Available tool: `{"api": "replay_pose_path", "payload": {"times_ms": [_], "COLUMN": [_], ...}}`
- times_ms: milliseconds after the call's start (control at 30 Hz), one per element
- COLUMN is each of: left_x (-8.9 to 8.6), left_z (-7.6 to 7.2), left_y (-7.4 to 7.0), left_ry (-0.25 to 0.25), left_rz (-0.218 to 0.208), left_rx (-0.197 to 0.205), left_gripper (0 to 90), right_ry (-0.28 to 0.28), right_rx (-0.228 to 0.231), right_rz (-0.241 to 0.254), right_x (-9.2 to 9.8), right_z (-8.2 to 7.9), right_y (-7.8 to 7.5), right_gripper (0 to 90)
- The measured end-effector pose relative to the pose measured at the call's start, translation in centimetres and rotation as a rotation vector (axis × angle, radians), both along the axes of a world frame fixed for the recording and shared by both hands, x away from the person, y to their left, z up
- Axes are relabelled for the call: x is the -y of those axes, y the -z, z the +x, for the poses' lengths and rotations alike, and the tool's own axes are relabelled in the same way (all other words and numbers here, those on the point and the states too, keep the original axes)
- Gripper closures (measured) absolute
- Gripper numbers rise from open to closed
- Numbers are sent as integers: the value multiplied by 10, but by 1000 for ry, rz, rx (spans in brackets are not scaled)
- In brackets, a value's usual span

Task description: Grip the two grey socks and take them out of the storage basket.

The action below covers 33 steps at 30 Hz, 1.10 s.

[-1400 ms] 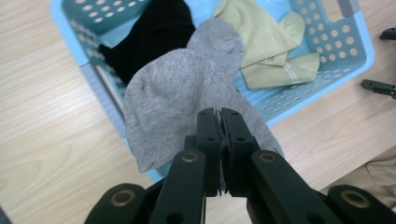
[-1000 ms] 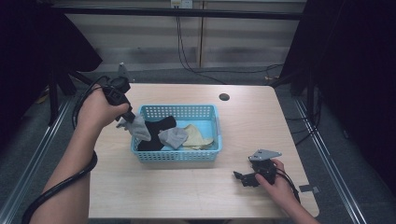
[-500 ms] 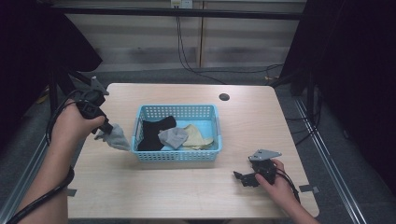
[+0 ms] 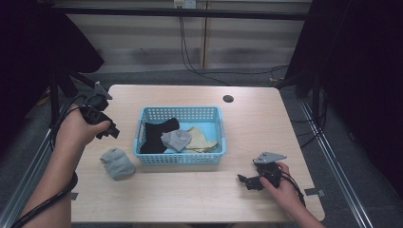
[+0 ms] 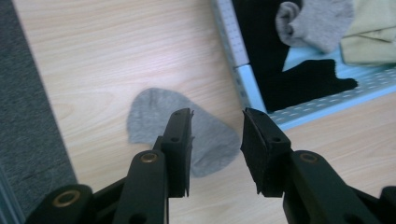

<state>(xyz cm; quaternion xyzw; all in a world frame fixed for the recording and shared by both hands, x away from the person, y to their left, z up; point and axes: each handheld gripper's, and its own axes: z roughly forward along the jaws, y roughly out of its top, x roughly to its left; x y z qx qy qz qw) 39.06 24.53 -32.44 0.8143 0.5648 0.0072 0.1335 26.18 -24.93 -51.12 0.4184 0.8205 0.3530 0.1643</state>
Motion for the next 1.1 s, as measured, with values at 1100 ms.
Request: {"api": "replay_pose_path", "payload": {"times_ms": [1100], "left_x": [109], "left_z": [29], "left_y": [48], "left_ry": [139], "left_rz": [-70], "left_rx": [14], "left_gripper": [399], "right_ry": [0], "right_rx": [0], "right_rz": [0], "right_x": [0], "right_z": [0], "right_y": [0], "right_gripper": [112]}}
